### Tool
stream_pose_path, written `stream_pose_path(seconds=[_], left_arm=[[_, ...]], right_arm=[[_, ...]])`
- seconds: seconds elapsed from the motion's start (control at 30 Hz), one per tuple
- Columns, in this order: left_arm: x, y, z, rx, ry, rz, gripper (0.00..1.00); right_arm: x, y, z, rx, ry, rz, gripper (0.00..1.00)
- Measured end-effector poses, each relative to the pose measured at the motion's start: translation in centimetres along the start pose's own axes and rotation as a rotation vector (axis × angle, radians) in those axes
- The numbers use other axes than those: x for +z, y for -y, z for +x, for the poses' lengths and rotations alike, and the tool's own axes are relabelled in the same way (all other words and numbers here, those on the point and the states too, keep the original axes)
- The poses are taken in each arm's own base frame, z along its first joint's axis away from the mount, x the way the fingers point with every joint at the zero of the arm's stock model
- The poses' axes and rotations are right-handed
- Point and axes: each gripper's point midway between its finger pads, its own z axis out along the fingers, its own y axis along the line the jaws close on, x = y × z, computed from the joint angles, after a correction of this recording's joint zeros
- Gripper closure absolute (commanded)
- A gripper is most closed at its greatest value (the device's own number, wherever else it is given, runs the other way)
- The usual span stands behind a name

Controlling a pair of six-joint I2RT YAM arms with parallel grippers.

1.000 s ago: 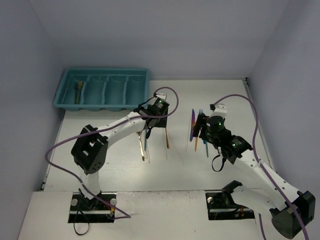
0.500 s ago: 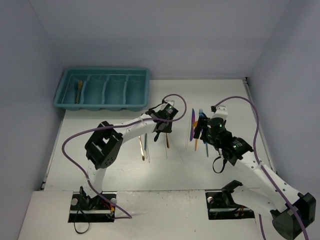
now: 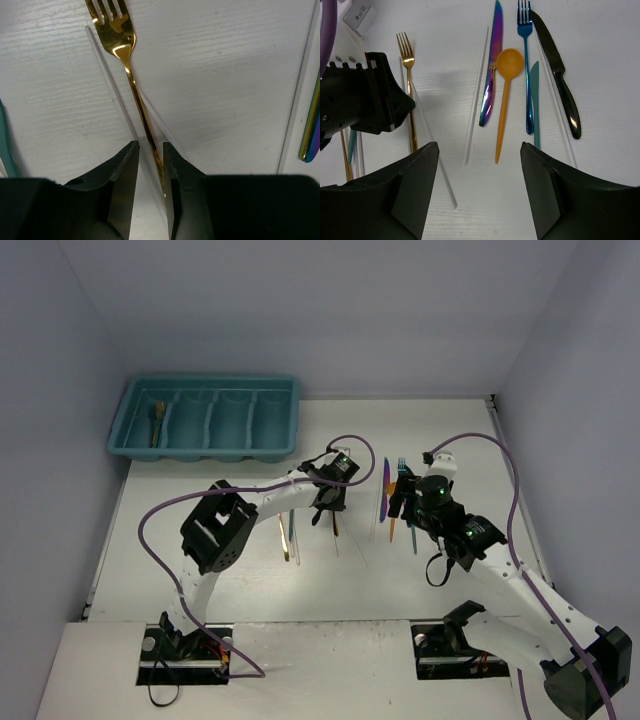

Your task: Sort the eating utensils into containers

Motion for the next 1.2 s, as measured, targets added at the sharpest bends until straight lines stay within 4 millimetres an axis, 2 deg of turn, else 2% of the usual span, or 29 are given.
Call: stream_pose_path(seconds=[0.3, 0.5, 0.93, 1.2], left_arm=[[0.1, 0.3, 0.1, -0.023, 0.002, 0.002, 0.85], [0.6, 0.0, 0.3, -0.024, 0.001, -0.018, 0.86], [0.6, -1.2, 0.2, -0.020, 0.010, -0.075, 0.86], [1.0, -2.6, -0.8, -0.045, 0.003, -0.105, 0.86]], right_arm=[[0.0, 0.1, -0.1, -0.002, 0.004, 0.004, 0.36], [0.0, 0.5, 0.6, -0.006, -0.006, 0.012, 0.36], [-0.3, 0.8, 0.5, 0.001, 0.008, 0.012, 0.36], [-0.4, 0.9, 0.5, 0.002, 0.008, 0.012, 0.36]])
